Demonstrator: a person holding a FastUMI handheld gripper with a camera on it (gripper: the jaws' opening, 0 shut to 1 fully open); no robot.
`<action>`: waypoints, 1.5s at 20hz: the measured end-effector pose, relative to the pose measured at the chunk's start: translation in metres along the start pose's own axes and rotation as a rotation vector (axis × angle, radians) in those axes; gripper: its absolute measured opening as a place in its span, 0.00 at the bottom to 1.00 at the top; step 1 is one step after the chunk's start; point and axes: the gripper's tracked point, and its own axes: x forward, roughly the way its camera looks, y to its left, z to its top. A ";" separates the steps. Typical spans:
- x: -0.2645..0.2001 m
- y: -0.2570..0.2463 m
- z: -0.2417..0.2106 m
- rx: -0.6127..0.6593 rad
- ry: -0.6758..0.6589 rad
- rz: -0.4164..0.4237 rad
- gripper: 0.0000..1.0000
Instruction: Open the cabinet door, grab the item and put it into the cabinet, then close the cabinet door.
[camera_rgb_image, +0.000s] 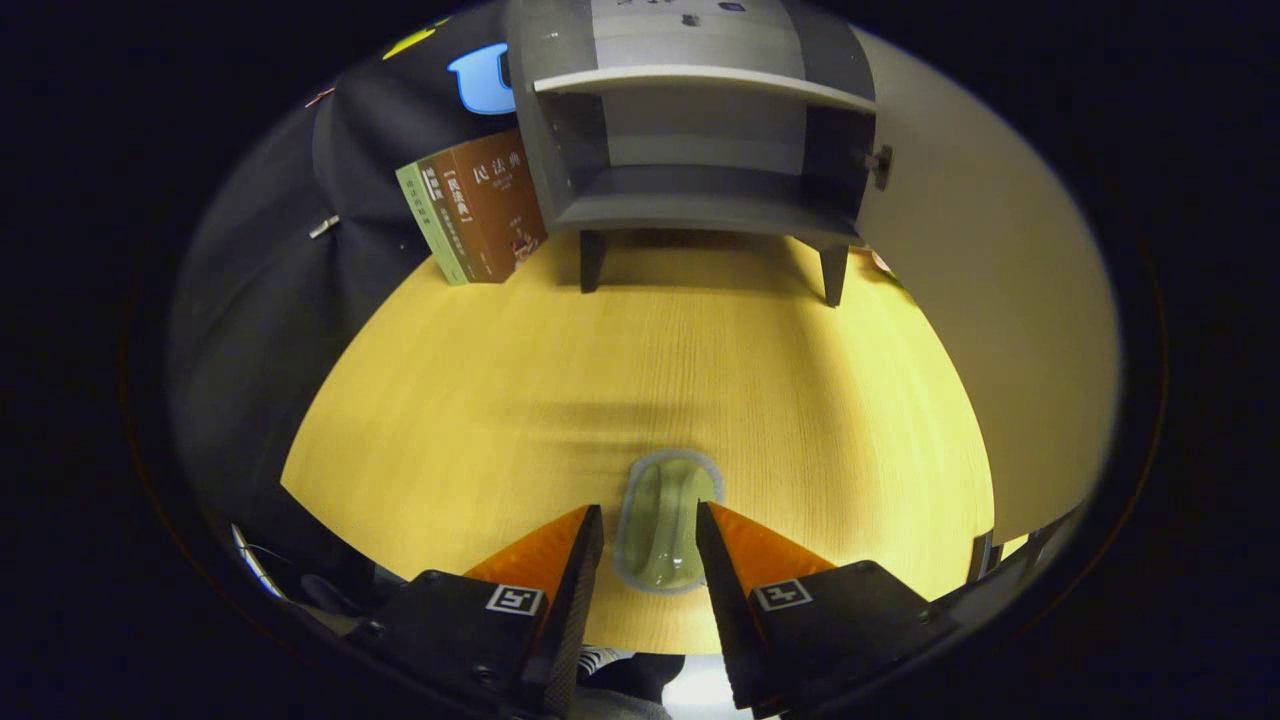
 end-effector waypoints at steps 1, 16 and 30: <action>0.005 -0.002 -0.004 0.002 0.021 -0.008 0.61; 0.048 -0.010 -0.031 -0.076 0.225 -0.072 0.17; -0.045 -0.015 0.103 -0.020 -0.097 -0.101 0.17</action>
